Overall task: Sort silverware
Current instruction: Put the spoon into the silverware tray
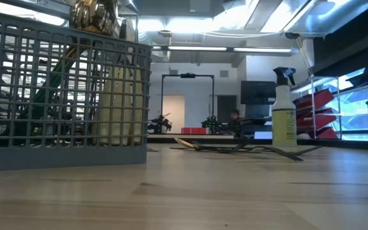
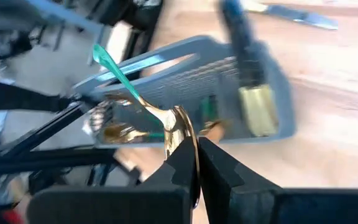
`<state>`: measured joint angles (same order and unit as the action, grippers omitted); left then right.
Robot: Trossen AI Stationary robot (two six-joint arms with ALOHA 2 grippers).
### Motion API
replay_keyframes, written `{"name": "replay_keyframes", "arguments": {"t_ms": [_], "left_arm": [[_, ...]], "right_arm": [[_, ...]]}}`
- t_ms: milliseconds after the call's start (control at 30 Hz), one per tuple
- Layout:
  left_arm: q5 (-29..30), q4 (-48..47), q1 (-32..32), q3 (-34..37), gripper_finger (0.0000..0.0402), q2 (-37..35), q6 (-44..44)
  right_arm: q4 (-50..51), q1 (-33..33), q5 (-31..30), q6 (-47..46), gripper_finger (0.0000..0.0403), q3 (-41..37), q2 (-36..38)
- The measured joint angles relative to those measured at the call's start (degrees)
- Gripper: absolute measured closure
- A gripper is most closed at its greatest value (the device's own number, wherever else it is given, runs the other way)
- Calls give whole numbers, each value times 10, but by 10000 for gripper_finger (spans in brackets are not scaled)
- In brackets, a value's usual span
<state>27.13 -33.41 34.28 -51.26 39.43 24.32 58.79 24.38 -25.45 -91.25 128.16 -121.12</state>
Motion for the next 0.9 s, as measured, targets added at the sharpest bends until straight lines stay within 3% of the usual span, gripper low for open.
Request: {"name": "replay_keyframes", "arguments": {"t_ms": [233,567,900], "left_arm": [[-54,23,1,-8,186,54,-45],[-37,71,9,-7,186,165,-72],[-23,138,16,-7,193,169,-59]], "right_arm": [[-12,0,-35,-1,403,0,0],[-21,8,-44,0,403,0,0],[-22,15,-51,0,403,0,0]]}}
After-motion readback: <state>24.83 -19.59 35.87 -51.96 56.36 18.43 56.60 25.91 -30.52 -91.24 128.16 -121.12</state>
